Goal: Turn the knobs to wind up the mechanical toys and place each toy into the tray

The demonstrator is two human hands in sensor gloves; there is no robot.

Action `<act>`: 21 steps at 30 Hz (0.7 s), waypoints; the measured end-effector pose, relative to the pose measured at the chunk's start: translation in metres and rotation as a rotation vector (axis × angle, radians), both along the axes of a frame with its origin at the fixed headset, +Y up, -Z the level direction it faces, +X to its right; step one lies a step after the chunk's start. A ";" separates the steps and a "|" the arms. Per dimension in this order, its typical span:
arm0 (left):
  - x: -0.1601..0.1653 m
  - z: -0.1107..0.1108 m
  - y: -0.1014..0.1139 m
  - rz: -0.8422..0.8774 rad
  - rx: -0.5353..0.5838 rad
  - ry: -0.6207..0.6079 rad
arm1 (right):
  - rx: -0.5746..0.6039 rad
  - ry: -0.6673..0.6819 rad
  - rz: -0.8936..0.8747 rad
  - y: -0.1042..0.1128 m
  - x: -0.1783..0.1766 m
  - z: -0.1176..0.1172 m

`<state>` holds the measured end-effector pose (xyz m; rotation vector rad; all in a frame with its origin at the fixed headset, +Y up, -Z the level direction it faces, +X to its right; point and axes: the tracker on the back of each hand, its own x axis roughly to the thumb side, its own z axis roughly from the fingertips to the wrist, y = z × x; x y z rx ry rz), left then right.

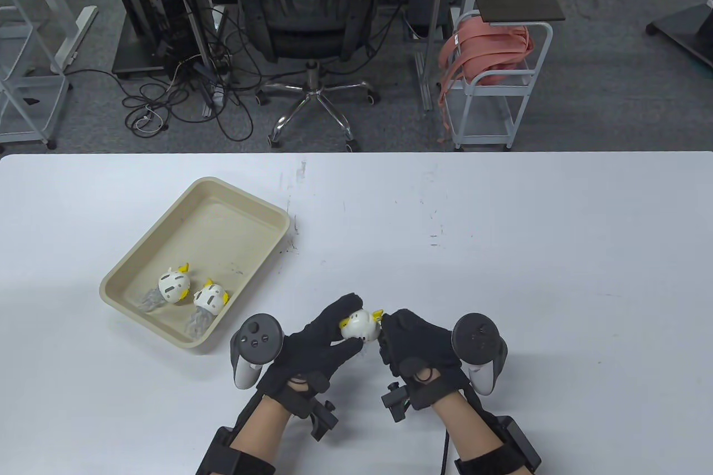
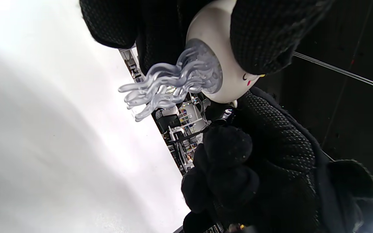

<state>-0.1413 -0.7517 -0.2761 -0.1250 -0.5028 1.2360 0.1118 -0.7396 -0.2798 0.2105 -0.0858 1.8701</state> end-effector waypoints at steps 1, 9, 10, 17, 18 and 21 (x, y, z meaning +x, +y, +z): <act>0.000 0.000 0.000 -0.005 0.000 0.007 | 0.006 -0.008 -0.001 0.000 0.000 0.001; 0.000 0.000 -0.001 -0.008 -0.030 0.040 | 0.072 -0.007 0.023 0.003 -0.005 0.003; -0.001 -0.001 -0.002 -0.009 -0.030 0.043 | 0.078 0.015 0.030 0.003 -0.006 0.004; -0.006 -0.002 -0.006 0.091 -0.095 0.052 | 0.154 0.074 0.112 0.008 -0.016 0.007; -0.006 -0.003 -0.006 0.096 -0.099 0.041 | 0.168 0.070 0.119 0.009 -0.016 0.008; -0.005 -0.003 -0.007 0.119 -0.122 0.020 | 0.206 0.062 0.157 0.010 -0.015 0.009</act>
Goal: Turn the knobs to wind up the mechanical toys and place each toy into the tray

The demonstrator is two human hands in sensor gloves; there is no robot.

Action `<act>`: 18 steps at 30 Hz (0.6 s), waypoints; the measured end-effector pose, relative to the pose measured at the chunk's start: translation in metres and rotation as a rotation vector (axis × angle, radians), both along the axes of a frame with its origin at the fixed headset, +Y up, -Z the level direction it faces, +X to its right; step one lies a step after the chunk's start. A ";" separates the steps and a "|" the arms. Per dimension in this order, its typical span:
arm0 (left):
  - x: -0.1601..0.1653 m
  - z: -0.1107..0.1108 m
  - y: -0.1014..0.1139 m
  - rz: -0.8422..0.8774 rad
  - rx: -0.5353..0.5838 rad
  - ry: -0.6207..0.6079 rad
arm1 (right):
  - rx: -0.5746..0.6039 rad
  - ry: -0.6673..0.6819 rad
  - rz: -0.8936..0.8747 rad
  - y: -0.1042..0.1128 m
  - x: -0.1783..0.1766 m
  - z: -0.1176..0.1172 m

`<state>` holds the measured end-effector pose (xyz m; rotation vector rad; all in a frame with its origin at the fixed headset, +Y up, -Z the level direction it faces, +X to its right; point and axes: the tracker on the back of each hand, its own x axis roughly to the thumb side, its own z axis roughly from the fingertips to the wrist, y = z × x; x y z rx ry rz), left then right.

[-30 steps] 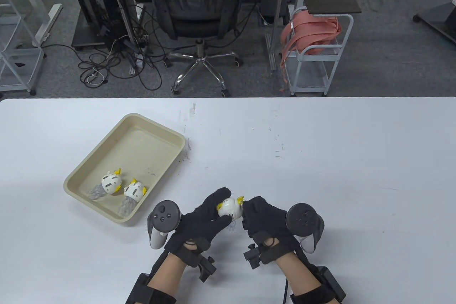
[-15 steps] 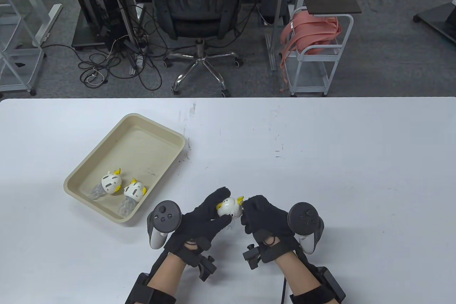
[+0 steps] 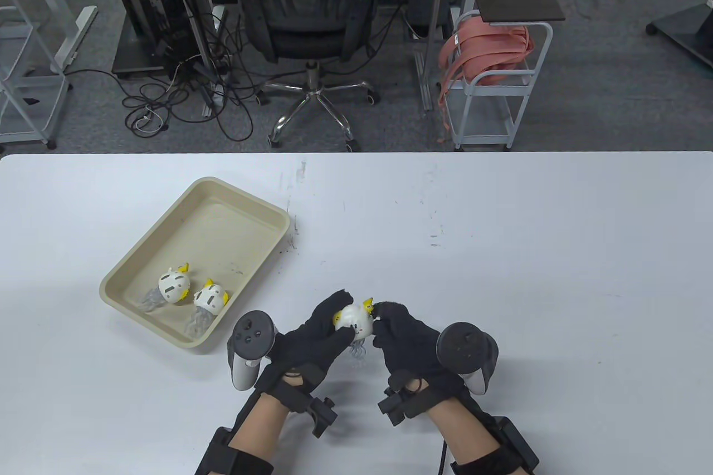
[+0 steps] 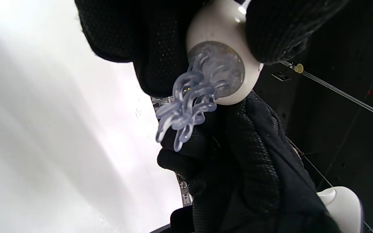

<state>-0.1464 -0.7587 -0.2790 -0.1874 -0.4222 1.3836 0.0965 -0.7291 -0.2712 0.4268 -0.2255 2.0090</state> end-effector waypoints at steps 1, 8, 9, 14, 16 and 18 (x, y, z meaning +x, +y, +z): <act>0.000 0.000 0.000 0.002 -0.001 -0.003 | 0.011 -0.001 0.010 0.001 0.000 0.000; 0.002 0.001 0.001 -0.002 0.010 -0.021 | 0.017 -0.033 0.000 -0.001 0.004 -0.002; 0.002 0.001 0.002 -0.021 0.024 -0.017 | -0.013 -0.034 -0.020 -0.003 0.006 -0.004; 0.003 0.001 0.007 -0.079 0.086 -0.028 | -0.209 -0.031 -0.156 -0.012 0.012 -0.009; 0.003 0.002 0.008 -0.068 0.091 -0.036 | -0.238 -0.021 -0.190 -0.013 0.013 -0.010; 0.003 0.002 0.008 -0.079 0.103 -0.034 | -0.254 -0.011 -0.196 -0.014 0.013 -0.010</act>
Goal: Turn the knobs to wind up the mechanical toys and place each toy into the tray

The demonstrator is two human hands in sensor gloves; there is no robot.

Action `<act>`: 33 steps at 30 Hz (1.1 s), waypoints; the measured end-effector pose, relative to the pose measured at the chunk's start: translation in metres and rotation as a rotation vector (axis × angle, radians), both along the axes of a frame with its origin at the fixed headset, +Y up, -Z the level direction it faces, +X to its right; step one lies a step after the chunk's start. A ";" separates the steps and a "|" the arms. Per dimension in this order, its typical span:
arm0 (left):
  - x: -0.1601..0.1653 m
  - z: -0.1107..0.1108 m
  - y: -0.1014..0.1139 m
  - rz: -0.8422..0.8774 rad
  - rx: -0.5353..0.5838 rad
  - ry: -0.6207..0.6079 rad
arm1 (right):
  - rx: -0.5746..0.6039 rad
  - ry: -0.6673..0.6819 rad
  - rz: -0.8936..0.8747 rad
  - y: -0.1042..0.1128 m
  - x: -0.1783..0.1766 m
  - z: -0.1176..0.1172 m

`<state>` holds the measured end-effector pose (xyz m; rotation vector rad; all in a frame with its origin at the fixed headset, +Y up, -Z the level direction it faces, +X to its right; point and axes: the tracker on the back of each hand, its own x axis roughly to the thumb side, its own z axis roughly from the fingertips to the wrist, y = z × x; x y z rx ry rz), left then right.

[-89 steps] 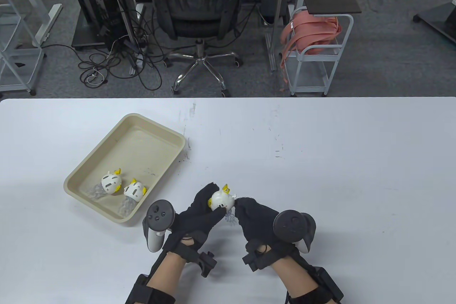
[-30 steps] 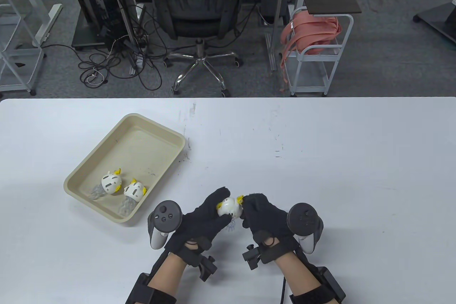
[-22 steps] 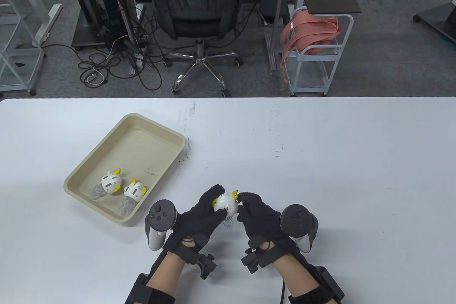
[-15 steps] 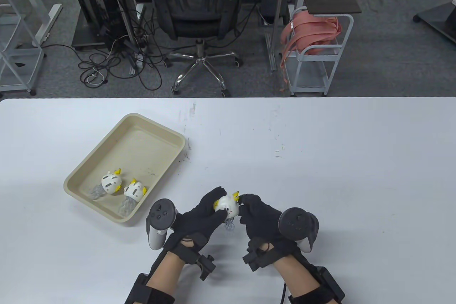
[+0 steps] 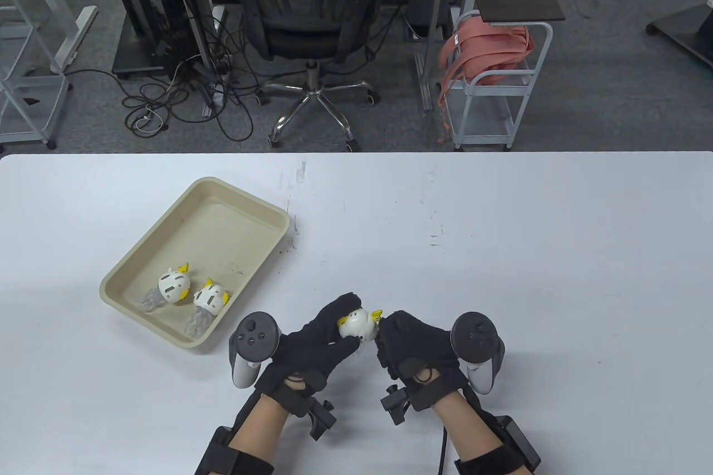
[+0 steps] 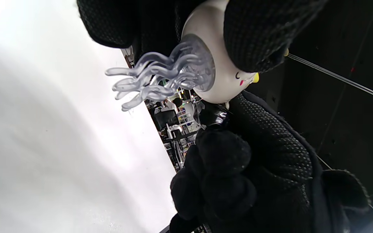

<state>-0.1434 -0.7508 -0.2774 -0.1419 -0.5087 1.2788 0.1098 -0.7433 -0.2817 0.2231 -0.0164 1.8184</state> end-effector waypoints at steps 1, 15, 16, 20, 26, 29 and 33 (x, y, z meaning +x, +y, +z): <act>0.000 0.000 0.000 -0.001 0.001 0.001 | 0.003 -0.003 -0.001 0.000 0.000 0.000; -0.001 0.001 0.002 -0.026 0.037 0.000 | -0.114 0.019 -0.089 -0.006 0.001 -0.002; -0.001 0.001 0.002 -0.027 0.036 0.006 | -0.102 0.015 -0.087 -0.006 0.001 -0.001; -0.002 0.000 0.001 -0.037 0.023 0.031 | 0.006 -0.039 0.005 0.000 -0.001 0.003; -0.003 -0.001 -0.002 -0.023 -0.017 0.065 | 0.122 0.003 0.047 0.007 -0.008 0.006; -0.006 -0.001 -0.004 0.013 -0.043 0.072 | 0.144 0.058 0.066 0.009 -0.014 0.008; -0.005 -0.002 -0.007 0.066 -0.079 0.049 | 0.239 0.044 0.179 0.015 -0.018 0.011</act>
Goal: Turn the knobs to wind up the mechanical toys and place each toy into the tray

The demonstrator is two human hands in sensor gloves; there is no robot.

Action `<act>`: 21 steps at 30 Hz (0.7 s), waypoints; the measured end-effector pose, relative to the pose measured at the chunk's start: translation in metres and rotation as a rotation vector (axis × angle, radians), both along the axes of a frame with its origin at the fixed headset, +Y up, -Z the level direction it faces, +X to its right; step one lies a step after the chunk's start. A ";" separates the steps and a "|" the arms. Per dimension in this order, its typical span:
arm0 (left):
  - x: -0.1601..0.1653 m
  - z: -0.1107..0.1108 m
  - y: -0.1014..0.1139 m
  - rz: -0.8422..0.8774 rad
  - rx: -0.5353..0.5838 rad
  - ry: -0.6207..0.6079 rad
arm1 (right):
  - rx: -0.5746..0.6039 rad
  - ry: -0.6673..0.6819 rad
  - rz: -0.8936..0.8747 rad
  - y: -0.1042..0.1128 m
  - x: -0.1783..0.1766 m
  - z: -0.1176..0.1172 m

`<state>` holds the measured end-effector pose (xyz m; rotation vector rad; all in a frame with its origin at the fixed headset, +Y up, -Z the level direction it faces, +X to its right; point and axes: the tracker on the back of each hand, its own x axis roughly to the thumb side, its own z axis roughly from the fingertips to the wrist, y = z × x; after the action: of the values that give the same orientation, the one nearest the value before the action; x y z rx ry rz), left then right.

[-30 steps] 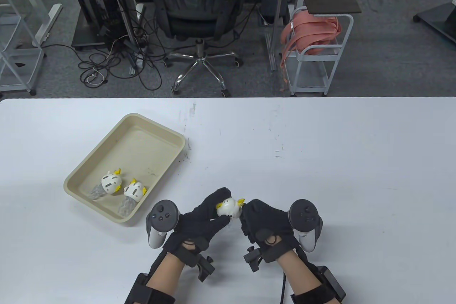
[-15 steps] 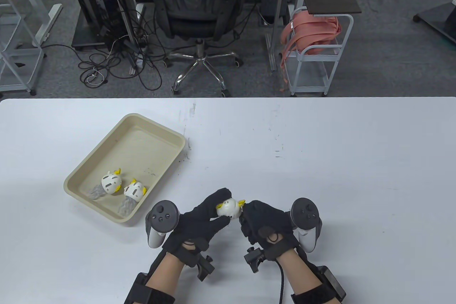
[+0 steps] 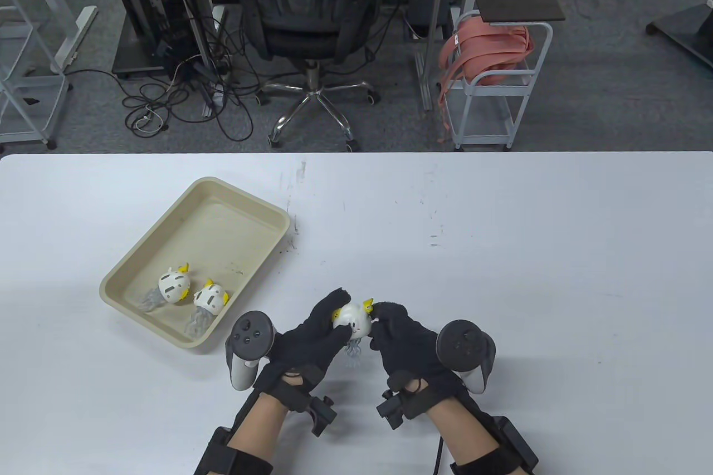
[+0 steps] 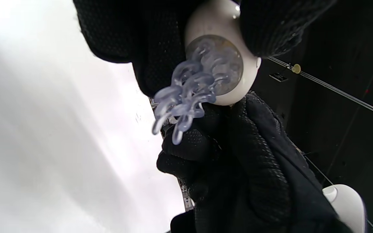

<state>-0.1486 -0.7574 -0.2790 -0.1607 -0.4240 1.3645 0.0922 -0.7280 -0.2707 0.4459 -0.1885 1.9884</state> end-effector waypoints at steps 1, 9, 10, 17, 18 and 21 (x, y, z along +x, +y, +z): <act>0.001 0.000 0.000 0.008 -0.005 -0.008 | 0.022 -0.007 0.022 0.001 0.001 0.001; 0.004 0.001 0.002 -0.024 0.029 -0.030 | -0.030 -0.048 -0.025 -0.002 0.011 -0.005; 0.004 0.001 0.003 -0.031 0.036 -0.033 | -0.054 -0.049 -0.042 -0.004 0.011 -0.006; 0.004 0.002 0.008 -0.036 0.079 -0.061 | -0.299 -0.016 -0.241 -0.016 0.017 -0.012; 0.004 0.002 0.009 -0.042 0.091 -0.061 | -0.318 -0.013 -0.254 -0.017 0.018 -0.012; 0.004 0.002 0.009 -0.049 0.100 -0.061 | -0.344 -0.006 -0.281 -0.019 0.018 -0.012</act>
<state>-0.1444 -0.7482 -0.2765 -0.1298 -0.5351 1.2900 0.1104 -0.7469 -0.2831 0.1795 0.0846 1.7024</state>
